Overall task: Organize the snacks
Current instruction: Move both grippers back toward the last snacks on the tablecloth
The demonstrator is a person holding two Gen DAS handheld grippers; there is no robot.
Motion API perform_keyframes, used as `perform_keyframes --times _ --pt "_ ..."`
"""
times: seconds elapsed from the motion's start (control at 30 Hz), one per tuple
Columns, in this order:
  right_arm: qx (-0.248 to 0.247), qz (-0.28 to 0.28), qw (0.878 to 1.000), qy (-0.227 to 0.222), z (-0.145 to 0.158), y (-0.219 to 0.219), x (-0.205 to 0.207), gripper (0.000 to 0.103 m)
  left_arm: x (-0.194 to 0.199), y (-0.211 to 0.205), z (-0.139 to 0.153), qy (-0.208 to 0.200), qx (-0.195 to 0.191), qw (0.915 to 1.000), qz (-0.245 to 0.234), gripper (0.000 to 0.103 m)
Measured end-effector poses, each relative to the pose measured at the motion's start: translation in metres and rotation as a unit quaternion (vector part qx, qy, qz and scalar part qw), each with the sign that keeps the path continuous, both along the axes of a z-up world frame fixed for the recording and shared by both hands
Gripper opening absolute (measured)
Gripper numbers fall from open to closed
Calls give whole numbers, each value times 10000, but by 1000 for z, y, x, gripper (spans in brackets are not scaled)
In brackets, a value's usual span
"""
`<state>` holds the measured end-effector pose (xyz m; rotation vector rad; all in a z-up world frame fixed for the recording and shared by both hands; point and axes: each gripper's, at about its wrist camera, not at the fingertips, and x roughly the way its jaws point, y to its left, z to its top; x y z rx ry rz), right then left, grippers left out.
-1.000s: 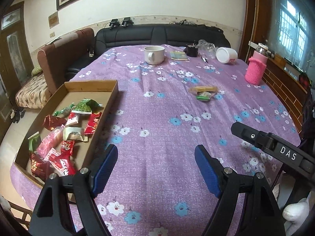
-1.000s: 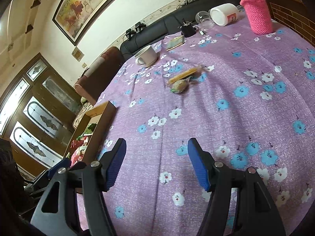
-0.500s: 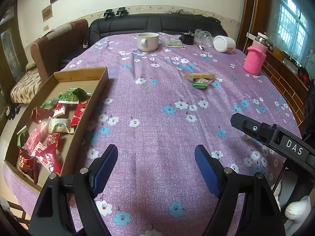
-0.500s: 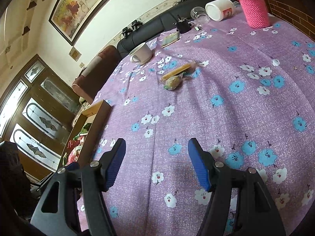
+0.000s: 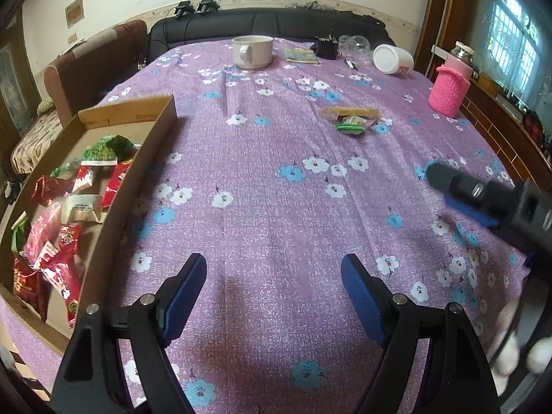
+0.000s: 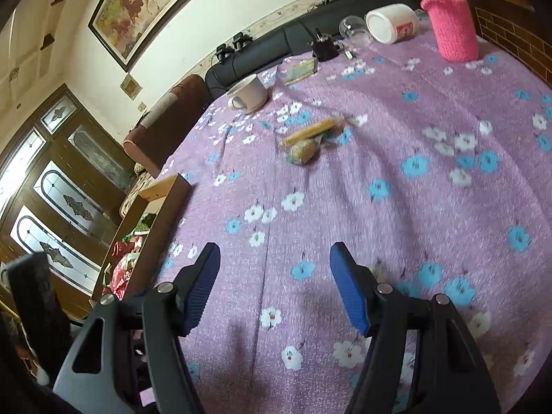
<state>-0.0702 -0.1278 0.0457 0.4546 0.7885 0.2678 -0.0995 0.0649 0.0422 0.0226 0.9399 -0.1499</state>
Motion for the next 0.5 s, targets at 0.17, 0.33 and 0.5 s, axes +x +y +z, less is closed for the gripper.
perform_keyframes --times 0.17,0.33,0.5 --pt "-76 -147 9998 -58 13 -16 20 70 4 1 -11 191 -81 9998 -3 80" --pt "-373 -416 9983 -191 23 -33 59 70 5 -4 -21 307 -37 9995 -51 81" --pt "-807 -115 9966 -105 18 -26 112 70 5 -7 -23 262 0 9996 -120 88"
